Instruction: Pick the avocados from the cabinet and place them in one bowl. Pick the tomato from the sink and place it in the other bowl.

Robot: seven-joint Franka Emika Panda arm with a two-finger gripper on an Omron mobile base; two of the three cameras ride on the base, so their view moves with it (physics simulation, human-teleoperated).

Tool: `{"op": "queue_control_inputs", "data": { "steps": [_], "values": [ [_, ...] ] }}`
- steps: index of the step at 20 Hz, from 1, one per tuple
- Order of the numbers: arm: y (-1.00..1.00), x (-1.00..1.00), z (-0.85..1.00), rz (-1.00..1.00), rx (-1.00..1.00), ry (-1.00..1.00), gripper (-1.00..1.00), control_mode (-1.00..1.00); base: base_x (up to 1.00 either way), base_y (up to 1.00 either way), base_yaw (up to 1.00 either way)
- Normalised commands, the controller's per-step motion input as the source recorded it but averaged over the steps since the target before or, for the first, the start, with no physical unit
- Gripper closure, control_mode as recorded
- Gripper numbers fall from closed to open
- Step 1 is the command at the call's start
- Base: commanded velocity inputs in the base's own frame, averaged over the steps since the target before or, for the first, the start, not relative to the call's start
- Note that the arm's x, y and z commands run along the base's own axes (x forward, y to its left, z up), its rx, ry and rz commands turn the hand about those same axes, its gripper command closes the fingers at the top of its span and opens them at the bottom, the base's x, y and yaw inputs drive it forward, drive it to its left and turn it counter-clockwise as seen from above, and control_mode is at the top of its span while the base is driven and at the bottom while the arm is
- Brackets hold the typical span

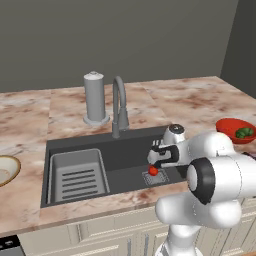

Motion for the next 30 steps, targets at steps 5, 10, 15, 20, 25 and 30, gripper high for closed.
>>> {"op": "queue_control_inputs", "data": {
  "steps": [5,10,15,20,25,30],
  "values": [
    [0.00,0.68,0.00,0.00,0.00,0.00,-1.00,-1.00,0.00,0.00,0.00],
    [0.00,0.54,-0.31,0.00,0.00,0.00,-1.00,-1.00,0.00,0.00,0.00],
    [0.00,0.39,-0.57,0.00,0.00,0.00,-1.00,-1.00,0.00,0.00,0.00],
    [-0.10,0.10,-0.54,0.00,0.00,0.00,-1.00,-1.00,0.00,0.00,0.00],
    [-0.18,-0.01,-0.42,0.00,0.00,0.00,-1.00,-1.00,0.00,0.00,0.00],
    [-0.05,0.00,-0.24,0.01,0.00,-0.01,-1.00,-1.00,0.00,0.00,0.00]
  ]
}}
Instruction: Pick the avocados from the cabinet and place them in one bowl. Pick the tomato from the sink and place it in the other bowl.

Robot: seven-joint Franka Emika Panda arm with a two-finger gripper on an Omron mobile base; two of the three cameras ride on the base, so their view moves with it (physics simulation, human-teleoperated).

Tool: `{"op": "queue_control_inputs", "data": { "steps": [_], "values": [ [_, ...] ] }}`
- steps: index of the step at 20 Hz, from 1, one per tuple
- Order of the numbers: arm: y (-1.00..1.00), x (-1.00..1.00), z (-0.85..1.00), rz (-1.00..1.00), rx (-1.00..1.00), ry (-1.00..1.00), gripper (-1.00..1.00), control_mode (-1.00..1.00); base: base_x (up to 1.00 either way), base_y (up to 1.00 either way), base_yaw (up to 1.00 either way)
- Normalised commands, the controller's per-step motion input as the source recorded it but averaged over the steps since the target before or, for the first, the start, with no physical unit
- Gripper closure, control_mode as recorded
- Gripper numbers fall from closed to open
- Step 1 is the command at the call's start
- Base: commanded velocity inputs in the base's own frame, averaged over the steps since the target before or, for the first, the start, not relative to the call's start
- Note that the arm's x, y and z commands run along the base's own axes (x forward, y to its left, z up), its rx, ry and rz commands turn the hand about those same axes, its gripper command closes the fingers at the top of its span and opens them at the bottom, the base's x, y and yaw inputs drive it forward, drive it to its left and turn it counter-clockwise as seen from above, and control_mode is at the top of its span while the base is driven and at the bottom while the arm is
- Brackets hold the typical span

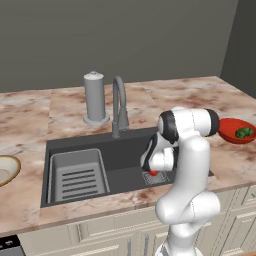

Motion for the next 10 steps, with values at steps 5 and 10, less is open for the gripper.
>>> {"op": "queue_control_inputs", "data": {
  "steps": [5,10],
  "values": [
    [0.00,0.00,0.00,0.04,0.02,-0.02,-1.00,-1.00,0.00,0.00,0.00],
    [0.00,0.28,0.00,0.00,0.00,0.00,-1.00,-1.00,0.00,0.00,0.00]
  ]
}}
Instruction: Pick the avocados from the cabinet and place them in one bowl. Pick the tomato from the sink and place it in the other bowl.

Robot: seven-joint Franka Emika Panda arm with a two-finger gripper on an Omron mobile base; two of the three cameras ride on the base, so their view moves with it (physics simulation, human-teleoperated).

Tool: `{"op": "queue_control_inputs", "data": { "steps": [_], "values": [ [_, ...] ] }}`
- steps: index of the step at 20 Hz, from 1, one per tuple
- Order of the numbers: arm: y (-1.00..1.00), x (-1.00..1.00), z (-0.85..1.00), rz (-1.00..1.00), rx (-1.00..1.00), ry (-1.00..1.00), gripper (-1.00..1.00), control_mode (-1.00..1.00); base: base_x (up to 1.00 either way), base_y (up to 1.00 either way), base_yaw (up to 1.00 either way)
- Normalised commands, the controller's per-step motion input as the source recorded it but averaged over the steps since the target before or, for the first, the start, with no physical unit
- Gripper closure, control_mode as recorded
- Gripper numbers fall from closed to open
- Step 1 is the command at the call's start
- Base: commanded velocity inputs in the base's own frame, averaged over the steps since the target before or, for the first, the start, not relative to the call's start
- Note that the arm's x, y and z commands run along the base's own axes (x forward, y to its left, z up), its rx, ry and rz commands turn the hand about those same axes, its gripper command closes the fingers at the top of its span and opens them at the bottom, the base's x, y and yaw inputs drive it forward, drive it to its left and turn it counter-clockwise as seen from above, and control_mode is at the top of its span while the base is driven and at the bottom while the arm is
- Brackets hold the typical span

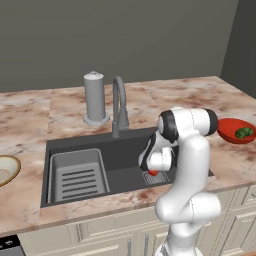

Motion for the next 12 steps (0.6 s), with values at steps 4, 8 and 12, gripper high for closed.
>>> {"op": "queue_control_inputs", "data": {
  "steps": [4,8,12],
  "values": [
    [-0.05,0.31,0.00,0.01,0.00,0.00,-1.00,-1.00,0.00,0.00,0.00],
    [-0.01,0.23,-0.01,0.01,0.00,0.00,-1.00,-1.00,0.00,0.00,0.00],
    [0.00,0.15,-0.18,0.00,0.00,0.00,-1.00,-1.00,0.00,0.00,0.00]
  ]
}}
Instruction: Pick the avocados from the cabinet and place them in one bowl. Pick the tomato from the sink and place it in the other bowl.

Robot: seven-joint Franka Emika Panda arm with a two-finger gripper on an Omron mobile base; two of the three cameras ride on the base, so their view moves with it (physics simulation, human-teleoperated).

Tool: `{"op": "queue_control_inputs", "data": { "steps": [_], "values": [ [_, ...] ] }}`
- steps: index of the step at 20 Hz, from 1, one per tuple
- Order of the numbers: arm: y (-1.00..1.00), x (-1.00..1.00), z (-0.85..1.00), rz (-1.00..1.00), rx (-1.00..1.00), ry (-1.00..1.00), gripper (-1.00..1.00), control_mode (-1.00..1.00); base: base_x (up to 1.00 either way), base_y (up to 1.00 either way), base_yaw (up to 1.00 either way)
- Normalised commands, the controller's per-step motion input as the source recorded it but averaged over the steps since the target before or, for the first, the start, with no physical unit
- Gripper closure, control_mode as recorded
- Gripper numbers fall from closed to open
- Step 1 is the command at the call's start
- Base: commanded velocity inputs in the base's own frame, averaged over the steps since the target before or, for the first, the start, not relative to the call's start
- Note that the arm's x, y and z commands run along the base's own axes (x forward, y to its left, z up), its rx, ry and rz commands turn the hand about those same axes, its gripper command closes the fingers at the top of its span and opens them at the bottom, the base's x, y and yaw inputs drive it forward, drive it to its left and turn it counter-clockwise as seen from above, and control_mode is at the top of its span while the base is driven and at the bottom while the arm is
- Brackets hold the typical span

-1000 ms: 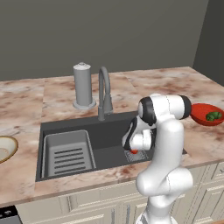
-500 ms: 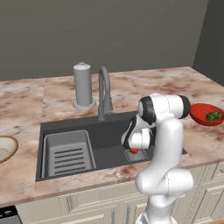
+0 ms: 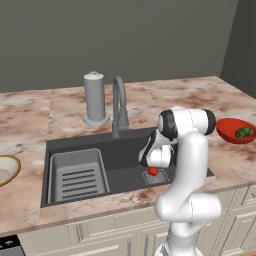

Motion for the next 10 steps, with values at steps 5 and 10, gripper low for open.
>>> {"op": "queue_control_inputs", "data": {
  "steps": [5,10],
  "values": [
    [0.00,0.15,-0.39,0.00,0.00,0.00,-1.00,-1.00,0.00,0.00,0.00],
    [0.00,0.16,-0.41,0.00,0.00,0.02,-1.00,-1.00,0.00,0.00,0.00]
  ]
}}
